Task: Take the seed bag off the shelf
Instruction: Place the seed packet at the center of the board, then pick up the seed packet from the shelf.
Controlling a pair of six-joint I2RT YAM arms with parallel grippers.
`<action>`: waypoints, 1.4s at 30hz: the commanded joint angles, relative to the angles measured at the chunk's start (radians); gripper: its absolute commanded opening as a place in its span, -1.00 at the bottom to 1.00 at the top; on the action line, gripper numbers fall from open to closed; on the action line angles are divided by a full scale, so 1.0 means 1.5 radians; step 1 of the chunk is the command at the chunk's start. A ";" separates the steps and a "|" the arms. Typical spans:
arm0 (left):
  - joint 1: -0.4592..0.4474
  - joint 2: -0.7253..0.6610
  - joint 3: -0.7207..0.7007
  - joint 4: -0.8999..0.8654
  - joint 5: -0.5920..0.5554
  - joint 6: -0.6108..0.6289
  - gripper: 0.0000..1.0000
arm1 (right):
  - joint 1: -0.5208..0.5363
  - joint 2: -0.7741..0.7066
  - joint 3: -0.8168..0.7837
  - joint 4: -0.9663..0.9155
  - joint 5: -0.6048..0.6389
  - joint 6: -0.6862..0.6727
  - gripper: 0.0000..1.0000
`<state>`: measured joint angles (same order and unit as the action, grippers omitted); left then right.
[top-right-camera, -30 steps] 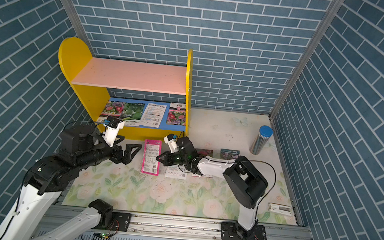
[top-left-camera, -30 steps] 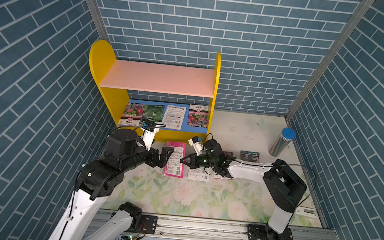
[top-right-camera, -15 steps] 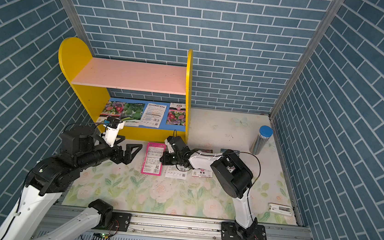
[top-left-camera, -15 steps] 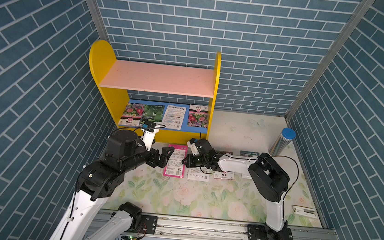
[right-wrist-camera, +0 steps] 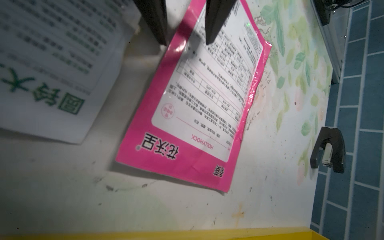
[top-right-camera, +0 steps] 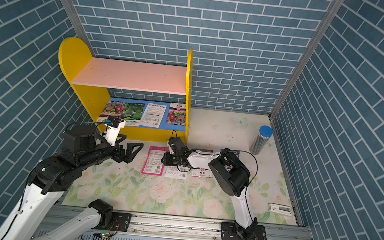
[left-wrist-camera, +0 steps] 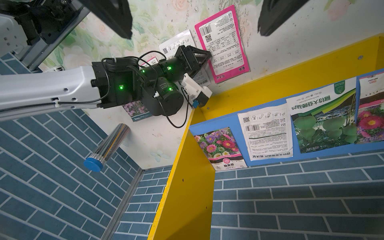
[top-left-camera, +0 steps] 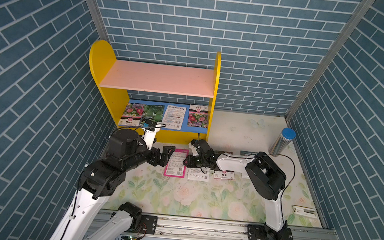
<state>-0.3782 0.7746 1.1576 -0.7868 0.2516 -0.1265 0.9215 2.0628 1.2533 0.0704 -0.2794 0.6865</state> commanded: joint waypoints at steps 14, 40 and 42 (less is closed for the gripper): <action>-0.002 0.004 -0.039 0.082 0.015 -0.024 0.99 | -0.005 -0.299 -0.237 0.204 -0.144 -0.142 0.46; -0.046 0.299 -0.081 0.460 -0.137 -0.135 1.00 | -0.004 -0.857 -0.322 -0.129 0.190 -0.279 1.00; -0.070 0.340 -0.072 0.482 -0.181 -0.127 0.99 | -0.004 -0.866 -0.310 -0.147 0.200 -0.286 1.00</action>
<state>-0.4412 1.2404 1.0306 -0.1658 0.0765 -0.3111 0.9154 0.7826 0.7483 -0.0685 -0.0360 0.3130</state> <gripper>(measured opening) 0.997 0.998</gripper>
